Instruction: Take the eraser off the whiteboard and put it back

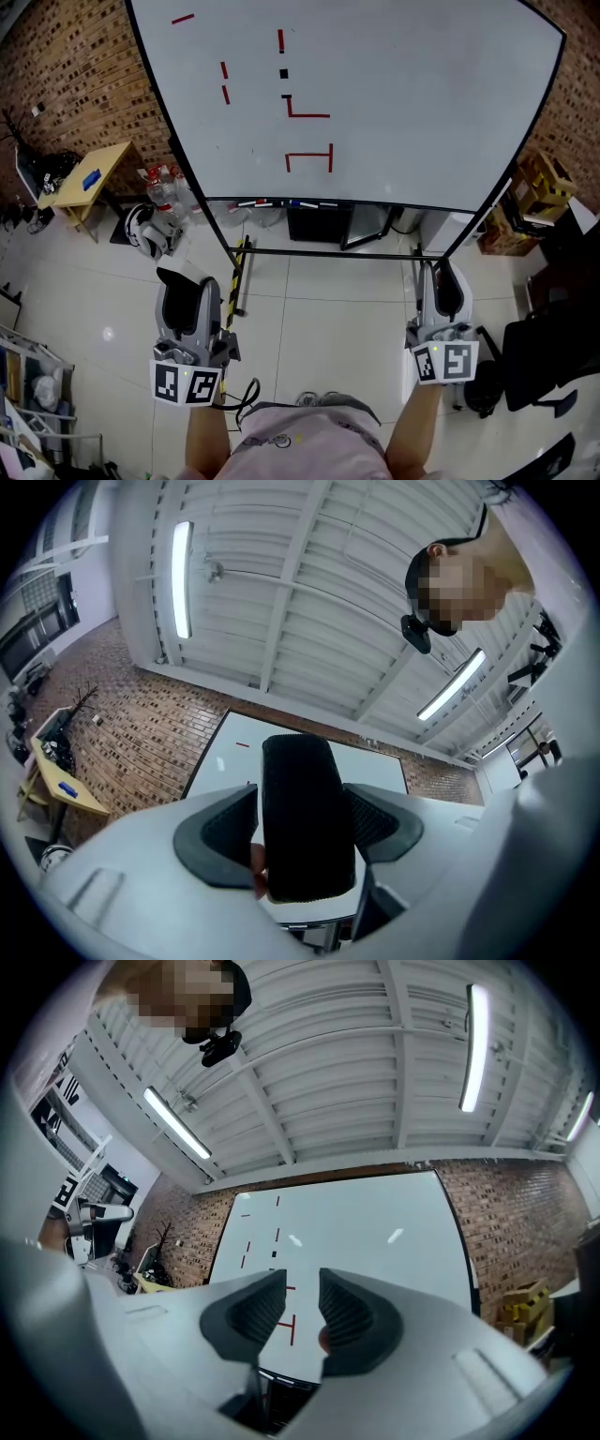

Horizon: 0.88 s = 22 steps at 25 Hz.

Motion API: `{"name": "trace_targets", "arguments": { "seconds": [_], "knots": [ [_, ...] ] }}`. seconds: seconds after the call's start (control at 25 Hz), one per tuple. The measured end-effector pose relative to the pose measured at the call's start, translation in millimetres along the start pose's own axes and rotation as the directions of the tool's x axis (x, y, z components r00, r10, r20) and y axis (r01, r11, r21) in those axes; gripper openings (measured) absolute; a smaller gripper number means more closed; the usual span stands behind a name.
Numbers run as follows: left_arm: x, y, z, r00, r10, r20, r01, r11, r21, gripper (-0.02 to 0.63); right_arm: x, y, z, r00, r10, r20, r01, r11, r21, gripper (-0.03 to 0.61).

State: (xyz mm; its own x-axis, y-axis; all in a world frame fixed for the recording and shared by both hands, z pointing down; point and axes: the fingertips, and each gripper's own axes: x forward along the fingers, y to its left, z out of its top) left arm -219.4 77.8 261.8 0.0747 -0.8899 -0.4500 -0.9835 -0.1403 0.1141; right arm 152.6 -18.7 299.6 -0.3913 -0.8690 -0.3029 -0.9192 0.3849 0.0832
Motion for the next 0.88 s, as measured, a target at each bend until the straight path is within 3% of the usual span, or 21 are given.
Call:
{"name": "trace_targets", "arguments": {
  "seconds": [0.4, 0.56, 0.88],
  "knots": [
    [40.1, 30.3, -33.7, 0.999, 0.033, -0.038, -0.035, 0.999, -0.035, 0.293, 49.6, -14.1, -26.7, 0.999, -0.023, -0.043, 0.023, 1.0, -0.011, 0.101],
    [55.9, 43.4, -42.2, 0.997, 0.071, -0.024, -0.072, 0.997, -0.026, 0.293, 86.6, -14.2, -49.1, 0.999, 0.008, -0.044, -0.008, 1.0, -0.011, 0.101],
    [94.5, 26.5, -59.1, 0.995, 0.097, -0.013, -0.098, 0.995, -0.025, 0.293, 134.6, -35.8, -69.4, 0.994, 0.087, -0.062, -0.087, 0.996, -0.002, 0.101]
  ]
}}
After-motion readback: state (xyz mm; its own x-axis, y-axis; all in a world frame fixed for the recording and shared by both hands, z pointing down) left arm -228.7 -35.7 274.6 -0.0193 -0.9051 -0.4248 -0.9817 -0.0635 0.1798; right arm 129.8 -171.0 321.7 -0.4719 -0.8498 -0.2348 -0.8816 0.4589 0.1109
